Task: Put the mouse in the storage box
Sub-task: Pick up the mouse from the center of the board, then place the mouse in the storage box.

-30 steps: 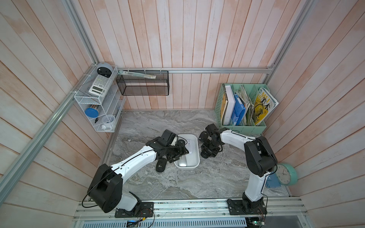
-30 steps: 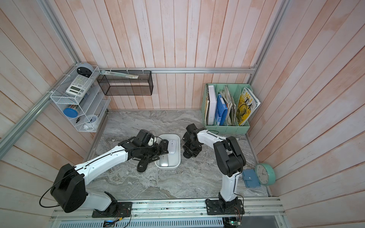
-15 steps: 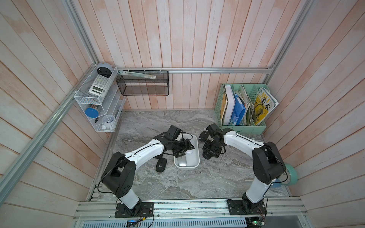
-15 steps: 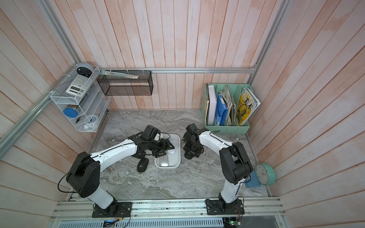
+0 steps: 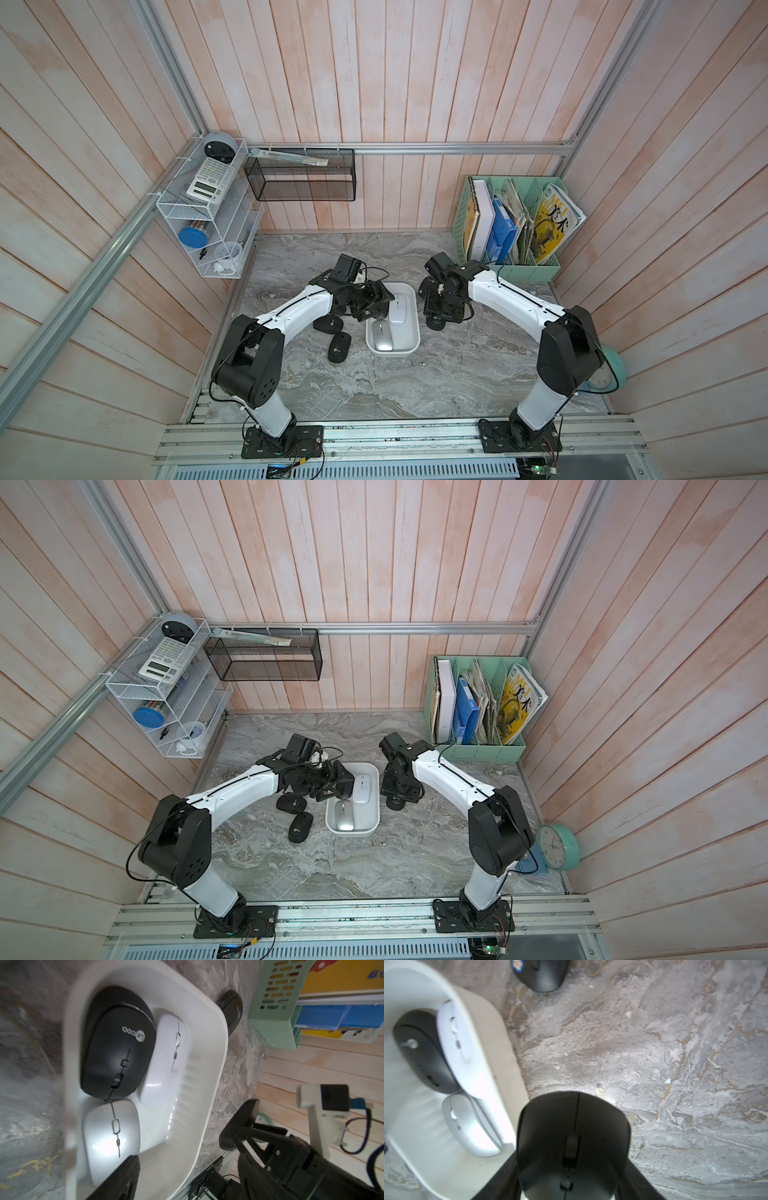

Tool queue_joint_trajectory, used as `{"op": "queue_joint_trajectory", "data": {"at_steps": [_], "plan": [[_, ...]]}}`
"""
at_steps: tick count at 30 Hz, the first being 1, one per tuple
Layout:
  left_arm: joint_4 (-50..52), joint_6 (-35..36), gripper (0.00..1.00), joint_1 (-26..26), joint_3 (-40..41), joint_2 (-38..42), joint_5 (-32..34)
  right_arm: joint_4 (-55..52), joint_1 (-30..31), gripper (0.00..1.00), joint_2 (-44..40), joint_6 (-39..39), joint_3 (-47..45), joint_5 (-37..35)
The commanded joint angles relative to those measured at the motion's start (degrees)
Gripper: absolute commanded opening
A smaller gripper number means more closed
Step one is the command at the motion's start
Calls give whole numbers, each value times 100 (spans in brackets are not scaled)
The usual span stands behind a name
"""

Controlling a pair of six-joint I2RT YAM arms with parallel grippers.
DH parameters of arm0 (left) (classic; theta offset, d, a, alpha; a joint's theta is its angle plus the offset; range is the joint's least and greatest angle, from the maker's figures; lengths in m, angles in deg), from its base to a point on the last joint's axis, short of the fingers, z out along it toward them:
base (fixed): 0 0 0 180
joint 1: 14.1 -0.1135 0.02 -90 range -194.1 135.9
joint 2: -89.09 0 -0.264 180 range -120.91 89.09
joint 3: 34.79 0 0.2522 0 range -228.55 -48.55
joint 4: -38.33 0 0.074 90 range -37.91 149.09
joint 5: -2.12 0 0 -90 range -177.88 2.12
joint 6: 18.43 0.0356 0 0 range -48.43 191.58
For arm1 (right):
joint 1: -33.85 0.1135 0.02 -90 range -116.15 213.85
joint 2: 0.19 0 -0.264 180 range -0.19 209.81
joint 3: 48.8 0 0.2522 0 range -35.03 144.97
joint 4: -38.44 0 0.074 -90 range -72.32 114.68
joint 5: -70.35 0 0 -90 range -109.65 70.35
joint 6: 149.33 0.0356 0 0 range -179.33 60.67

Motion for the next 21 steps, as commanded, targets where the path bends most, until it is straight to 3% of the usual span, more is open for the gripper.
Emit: {"op": "queue_joint_trajectory", "data": {"at_steps": [1,10,16,21], "plan": [[148,218,80,-278,280,350,-151,-273,349,44,-44,-314,418,-137],[675,594,80,-1037,956,1100,-118,-429,1026,44,868,-714,1336,-38],[824,641,80,-1089,1233,1410,2,-662,1190,44,1540,-961,1820,-93],[1384,918,80,-1080,1195,1633,576,-934,1209,44,1954,-1082,2108,-263]]}}
